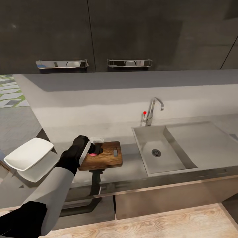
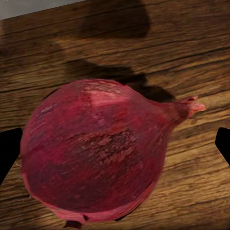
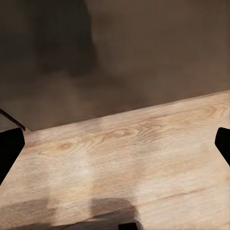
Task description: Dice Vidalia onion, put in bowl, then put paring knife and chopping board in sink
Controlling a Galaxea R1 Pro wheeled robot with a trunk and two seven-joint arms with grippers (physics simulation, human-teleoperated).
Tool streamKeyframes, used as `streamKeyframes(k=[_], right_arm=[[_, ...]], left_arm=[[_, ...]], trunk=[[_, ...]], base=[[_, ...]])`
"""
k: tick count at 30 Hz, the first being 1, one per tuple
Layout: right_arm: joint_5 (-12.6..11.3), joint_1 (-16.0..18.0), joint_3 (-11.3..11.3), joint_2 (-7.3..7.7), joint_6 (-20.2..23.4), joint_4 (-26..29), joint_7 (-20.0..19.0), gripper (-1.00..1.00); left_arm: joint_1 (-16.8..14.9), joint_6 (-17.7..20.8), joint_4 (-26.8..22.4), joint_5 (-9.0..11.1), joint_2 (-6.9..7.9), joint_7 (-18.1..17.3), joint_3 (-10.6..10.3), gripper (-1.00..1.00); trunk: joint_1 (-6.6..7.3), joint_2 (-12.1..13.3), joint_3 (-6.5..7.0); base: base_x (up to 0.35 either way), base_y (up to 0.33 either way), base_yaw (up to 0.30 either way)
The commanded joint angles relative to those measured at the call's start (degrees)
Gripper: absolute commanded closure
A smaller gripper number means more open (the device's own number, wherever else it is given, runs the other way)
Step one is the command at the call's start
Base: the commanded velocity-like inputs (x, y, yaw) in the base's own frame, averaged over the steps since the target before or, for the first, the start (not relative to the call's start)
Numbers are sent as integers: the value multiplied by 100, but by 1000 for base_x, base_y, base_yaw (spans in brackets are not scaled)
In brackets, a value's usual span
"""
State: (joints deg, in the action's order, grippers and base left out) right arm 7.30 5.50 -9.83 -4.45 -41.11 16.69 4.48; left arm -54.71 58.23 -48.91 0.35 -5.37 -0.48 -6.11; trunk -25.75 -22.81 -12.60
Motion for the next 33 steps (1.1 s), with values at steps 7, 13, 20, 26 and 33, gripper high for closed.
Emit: streamKeyframes(k=[7,13,20,26,33], right_arm=[[64,4,-19,-2,-10,-6,43,-100],[64,5,-19,-2,-6,-3,44,-100],[65,5,-19,-3,-3,-6,42,-100],[66,7,-19,-3,-5,-4,40,-100],[65,7,-19,-3,-3,-5,43,-100]], left_arm=[[-4,28,-82,-6,1,-5,2,-100],[-3,33,-693,-4,35,-5,12,-100],[-3,39,-1151,0,61,-5,13,-100],[-3,39,-1068,0,58,-5,13,-100],[-4,39,-975,0,54,-5,6,-100]], trunk=[[-3,-11,-11],[-3,-11,-11],[-3,-11,-11],[-3,-11,-11],[-3,-11,-11]], base=[[0,0,0],[0,0,0],[0,0,0],[-4,0,0],[-184,0,0]])
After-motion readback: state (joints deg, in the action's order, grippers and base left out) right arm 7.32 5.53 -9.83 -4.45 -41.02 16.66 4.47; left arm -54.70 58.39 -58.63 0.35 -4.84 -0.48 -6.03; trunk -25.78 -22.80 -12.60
